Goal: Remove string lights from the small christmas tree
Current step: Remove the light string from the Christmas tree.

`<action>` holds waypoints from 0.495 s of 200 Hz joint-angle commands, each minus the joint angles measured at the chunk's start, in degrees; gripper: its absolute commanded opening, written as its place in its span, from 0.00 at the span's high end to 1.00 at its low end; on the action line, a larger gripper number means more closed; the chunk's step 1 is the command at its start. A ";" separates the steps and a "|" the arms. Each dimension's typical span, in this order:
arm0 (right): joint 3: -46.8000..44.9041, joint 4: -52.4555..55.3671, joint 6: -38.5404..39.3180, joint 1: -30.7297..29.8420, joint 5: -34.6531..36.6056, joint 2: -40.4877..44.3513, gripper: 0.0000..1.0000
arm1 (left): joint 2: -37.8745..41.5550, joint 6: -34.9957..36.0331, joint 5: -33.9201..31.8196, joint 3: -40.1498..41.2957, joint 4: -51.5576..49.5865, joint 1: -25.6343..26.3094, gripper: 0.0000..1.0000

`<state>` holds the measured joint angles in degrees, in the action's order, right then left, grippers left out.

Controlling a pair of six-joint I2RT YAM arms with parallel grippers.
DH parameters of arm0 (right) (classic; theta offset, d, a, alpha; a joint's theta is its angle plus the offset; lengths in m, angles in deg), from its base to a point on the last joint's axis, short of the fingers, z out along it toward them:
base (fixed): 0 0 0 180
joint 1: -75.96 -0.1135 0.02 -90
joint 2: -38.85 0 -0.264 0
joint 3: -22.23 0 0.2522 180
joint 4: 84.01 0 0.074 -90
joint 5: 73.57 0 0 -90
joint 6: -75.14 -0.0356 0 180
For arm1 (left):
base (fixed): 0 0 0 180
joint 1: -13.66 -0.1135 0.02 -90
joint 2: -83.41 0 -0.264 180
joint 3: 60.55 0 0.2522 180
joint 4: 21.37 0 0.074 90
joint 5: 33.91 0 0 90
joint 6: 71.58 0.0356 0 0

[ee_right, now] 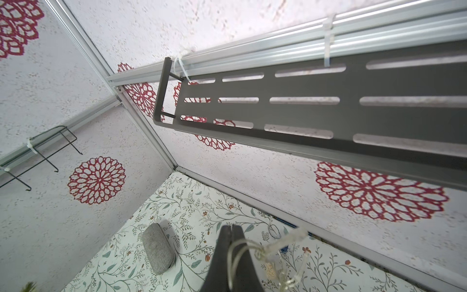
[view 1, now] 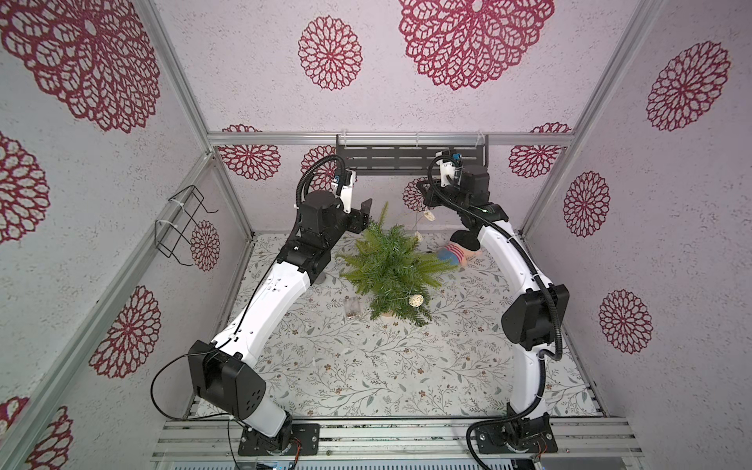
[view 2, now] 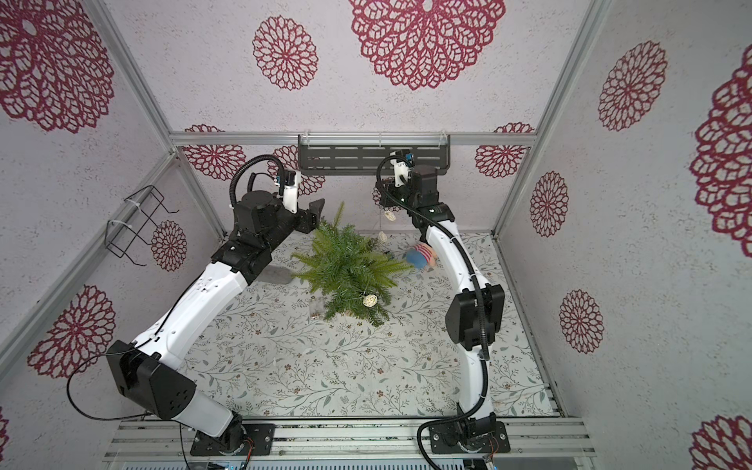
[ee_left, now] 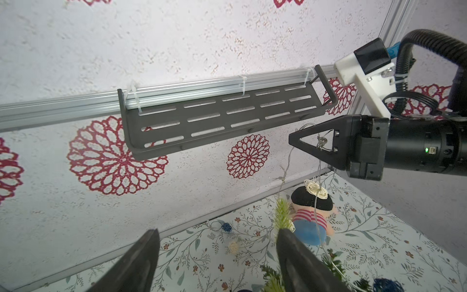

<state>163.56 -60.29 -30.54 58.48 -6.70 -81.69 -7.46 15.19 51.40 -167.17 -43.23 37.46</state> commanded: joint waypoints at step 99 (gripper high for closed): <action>0.75 -2.48 -1.70 -0.63 0.99 3.28 1.00 | -3.94 -2.51 -0.35 -5.05 -0.43 -2.43 0.13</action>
<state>163.56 -60.25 -31.50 58.18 -6.24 -81.69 -10.81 13.60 51.08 -169.79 -43.74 35.71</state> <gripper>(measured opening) 0.047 0.828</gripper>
